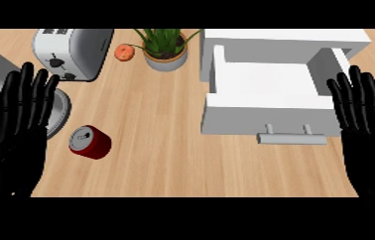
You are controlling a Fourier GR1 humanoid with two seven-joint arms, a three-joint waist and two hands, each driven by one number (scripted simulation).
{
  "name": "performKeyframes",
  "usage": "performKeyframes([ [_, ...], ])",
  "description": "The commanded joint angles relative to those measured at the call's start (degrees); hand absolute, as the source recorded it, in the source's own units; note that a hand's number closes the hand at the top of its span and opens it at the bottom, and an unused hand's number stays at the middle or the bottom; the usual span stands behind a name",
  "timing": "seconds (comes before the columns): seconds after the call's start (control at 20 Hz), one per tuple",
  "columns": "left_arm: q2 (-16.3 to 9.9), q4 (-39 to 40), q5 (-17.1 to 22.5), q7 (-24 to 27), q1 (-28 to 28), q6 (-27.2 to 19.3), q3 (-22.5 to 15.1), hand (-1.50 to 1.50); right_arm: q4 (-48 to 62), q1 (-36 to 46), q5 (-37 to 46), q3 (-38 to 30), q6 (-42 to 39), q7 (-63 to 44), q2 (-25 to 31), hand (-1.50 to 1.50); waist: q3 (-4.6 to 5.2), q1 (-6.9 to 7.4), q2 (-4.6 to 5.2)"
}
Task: Pick up the can, place it into the drawer and close the drawer
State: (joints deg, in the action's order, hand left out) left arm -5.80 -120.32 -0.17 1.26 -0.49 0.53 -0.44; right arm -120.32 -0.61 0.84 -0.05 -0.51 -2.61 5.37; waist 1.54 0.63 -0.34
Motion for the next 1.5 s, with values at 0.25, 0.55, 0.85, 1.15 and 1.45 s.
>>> performKeyframes([
  [0.25, -9.44, 3.60, 22.82, 3.29, 2.33, 17.62, 11.47, -1.50, 3.15, 0.87, -1.84, 0.06, -1.82, 3.82, -0.84, -1.50, -1.47, -0.18, 0.44],
  [0.55, -14.89, -1.61, 24.05, -15.63, 13.48, 16.06, 14.42, -1.50, -3.22, -8.63, -1.28, -5.41, 4.20, -10.92, -1.01, -1.50, -1.54, -0.31, 0.03],
  [0.85, -15.12, -0.50, 29.02, -13.90, 16.91, 21.35, 21.49, -1.50, -3.63, -16.35, -6.08, -9.71, -0.77, -3.80, -1.00, -1.50, -1.54, -0.67, 0.20],
  [1.15, -17.45, -1.59, 34.81, -18.68, 17.12, 24.94, 27.67, -1.50, -2.10, -16.73, -12.16, -15.62, -5.38, -3.91, 1.58, -1.50, -1.55, -0.72, 0.25],
  [1.45, -14.74, 0.19, 39.13, -21.67, 16.06, 22.89, 29.98, -1.50, -3.47, -20.15, -12.39, -16.98, -7.73, -1.64, 0.11, -1.50, -1.53, -0.87, 0.26],
])
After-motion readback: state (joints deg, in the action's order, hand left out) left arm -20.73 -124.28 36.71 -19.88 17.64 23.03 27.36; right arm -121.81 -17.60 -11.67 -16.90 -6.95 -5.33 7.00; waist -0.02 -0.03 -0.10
